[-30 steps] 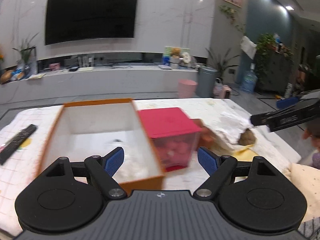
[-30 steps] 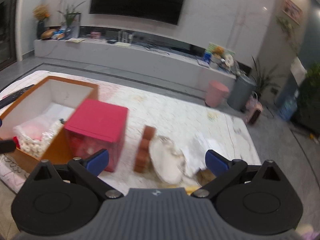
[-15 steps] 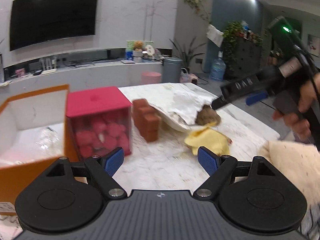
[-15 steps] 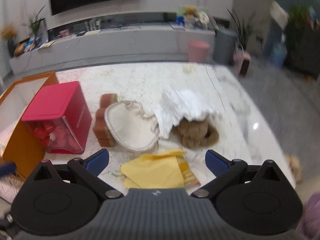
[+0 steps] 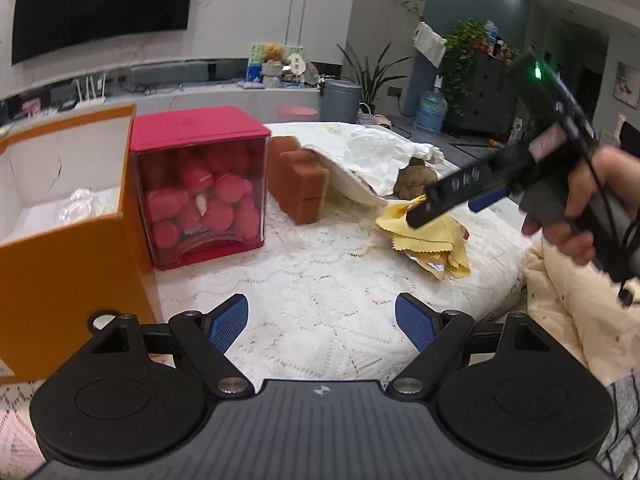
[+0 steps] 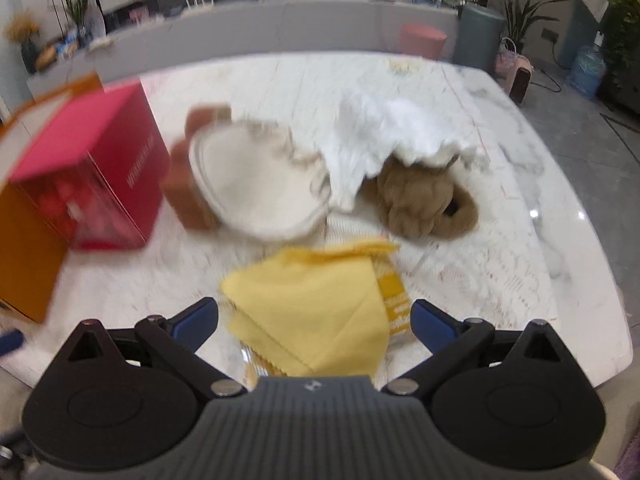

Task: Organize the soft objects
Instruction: 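Move both grippers back toward the pile of items beside the red box, then grasp the yellow cloth with the right gripper while the left gripper grasps the yellow snack packet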

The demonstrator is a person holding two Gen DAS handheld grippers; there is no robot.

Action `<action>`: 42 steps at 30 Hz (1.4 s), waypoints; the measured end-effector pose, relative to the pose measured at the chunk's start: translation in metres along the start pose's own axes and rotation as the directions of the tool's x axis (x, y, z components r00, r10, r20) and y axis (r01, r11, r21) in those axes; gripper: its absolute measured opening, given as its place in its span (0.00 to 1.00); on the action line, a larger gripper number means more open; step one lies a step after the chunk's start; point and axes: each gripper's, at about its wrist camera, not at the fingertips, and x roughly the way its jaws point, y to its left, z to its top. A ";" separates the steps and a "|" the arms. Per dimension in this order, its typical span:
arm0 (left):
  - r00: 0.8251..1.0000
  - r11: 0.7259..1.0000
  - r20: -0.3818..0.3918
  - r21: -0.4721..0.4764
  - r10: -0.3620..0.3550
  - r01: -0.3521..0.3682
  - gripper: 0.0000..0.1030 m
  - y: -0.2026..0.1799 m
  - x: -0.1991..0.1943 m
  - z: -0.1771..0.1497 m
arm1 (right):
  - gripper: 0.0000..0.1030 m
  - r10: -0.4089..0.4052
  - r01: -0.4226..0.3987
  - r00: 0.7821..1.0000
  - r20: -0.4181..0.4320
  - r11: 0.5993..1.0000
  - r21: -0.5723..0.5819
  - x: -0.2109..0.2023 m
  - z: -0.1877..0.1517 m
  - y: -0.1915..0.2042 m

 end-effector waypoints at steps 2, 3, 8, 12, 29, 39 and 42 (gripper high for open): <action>1.000 1.000 -0.005 -0.021 0.005 -0.005 0.95 0.004 0.000 0.001 | 0.97 -0.010 0.010 1.000 0.003 1.000 -0.020 0.007 -0.003 0.006; 1.000 1.000 -0.007 -0.028 0.006 -0.006 0.95 0.005 0.000 0.001 | 0.97 -0.012 0.012 1.000 0.003 0.999 -0.030 0.011 -0.004 0.008; 1.000 0.999 -0.011 -0.031 0.019 -0.019 0.95 0.009 -0.004 0.001 | 0.91 0.009 -0.008 1.000 0.017 0.998 -0.064 0.017 -0.005 0.019; 1.000 1.000 0.000 -0.017 0.022 -0.022 0.95 0.009 -0.007 0.001 | 0.70 0.007 -0.005 1.000 0.024 0.996 -0.084 0.018 -0.007 0.022; 0.999 0.998 0.003 -0.022 0.051 -0.051 0.95 0.018 -0.009 0.005 | 0.00 0.022 -0.020 0.994 0.109 1.000 -0.021 -0.022 -0.003 0.015; 0.999 0.997 -0.031 0.067 0.044 -0.041 0.95 -0.025 0.018 0.022 | 0.00 0.115 -0.133 0.962 0.248 0.990 0.056 -0.092 0.011 -0.008; 1.000 0.991 -0.021 0.135 0.012 -0.009 0.95 -0.052 0.036 0.032 | 0.00 0.111 -0.140 0.948 0.299 0.987 0.077 -0.110 0.011 -0.021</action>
